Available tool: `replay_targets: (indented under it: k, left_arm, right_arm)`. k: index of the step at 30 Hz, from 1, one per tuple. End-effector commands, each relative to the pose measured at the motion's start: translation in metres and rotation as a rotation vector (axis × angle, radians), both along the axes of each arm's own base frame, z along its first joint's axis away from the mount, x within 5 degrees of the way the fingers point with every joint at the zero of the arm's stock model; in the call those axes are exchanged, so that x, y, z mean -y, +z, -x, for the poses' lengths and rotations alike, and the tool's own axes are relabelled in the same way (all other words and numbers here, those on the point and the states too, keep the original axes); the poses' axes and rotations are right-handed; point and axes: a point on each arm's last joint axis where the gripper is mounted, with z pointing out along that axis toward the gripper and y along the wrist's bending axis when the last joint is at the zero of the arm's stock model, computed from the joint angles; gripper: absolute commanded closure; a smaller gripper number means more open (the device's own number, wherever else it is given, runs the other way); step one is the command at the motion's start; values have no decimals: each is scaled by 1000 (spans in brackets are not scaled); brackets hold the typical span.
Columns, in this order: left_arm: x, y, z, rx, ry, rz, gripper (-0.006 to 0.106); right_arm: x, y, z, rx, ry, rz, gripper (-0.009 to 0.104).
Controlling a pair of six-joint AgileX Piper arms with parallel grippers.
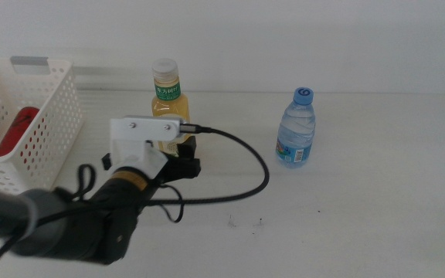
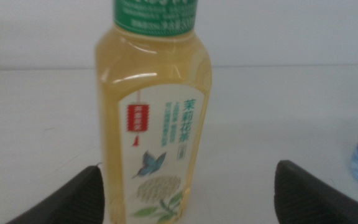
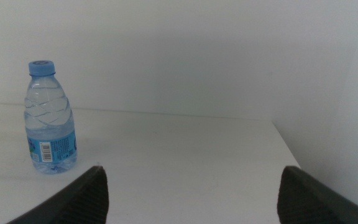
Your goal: Use arms to grab the bottles and put them into the dustbin to the left of the table.
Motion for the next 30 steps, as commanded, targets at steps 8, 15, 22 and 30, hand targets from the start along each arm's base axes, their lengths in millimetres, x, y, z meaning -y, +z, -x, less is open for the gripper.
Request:
replay_targets:
  k: [8, 15, 22, 30]
  left_arm:
    - [8, -15, -49, 37, 64, -24, 7]
    - [10, -28, -74, 33, 85, -25, 7]
    - [8, -41, -92, 47, 110, -33, 14]
    - [0, 4, -78, 51, 124, -12, 72]
  right_arm:
    - [1, 0, 0, 10, -10, 10, 14]
    - [1, 0, 0, 10, -10, 10, 14]
    - [1, 0, 0, 10, -10, 10, 14]
    - [1, 0, 0, 10, -10, 10, 14]
